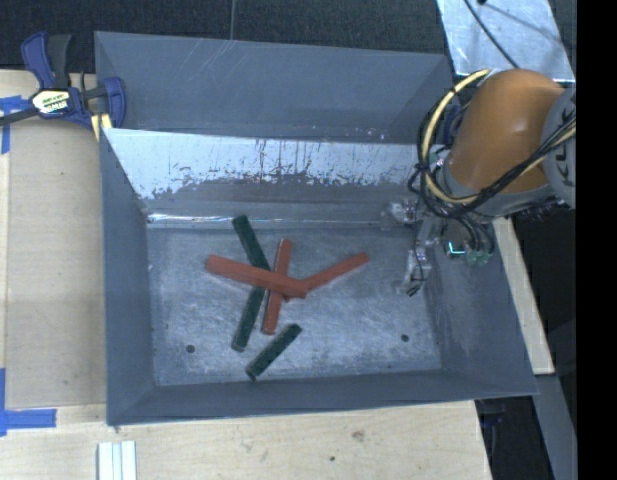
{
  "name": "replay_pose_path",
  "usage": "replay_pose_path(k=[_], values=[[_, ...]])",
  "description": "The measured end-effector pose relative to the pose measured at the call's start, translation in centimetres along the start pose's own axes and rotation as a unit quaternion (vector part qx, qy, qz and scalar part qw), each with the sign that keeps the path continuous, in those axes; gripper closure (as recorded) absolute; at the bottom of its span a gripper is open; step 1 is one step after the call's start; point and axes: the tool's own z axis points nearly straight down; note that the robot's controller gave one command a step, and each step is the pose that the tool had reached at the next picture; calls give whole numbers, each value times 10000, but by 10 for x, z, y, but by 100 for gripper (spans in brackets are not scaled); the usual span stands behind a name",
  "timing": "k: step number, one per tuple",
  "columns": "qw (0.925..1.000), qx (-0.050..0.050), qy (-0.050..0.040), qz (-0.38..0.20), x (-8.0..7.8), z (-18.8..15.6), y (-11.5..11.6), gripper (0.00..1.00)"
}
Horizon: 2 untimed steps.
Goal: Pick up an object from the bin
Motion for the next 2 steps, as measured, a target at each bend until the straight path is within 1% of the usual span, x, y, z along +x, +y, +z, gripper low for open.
replay_pose_path(k=[1, 2], values=[[9909, -8, -18, -1349, -11, 79, 79, 0], [9686, 9, -57, -2484, 0, 46, 105, 0]])
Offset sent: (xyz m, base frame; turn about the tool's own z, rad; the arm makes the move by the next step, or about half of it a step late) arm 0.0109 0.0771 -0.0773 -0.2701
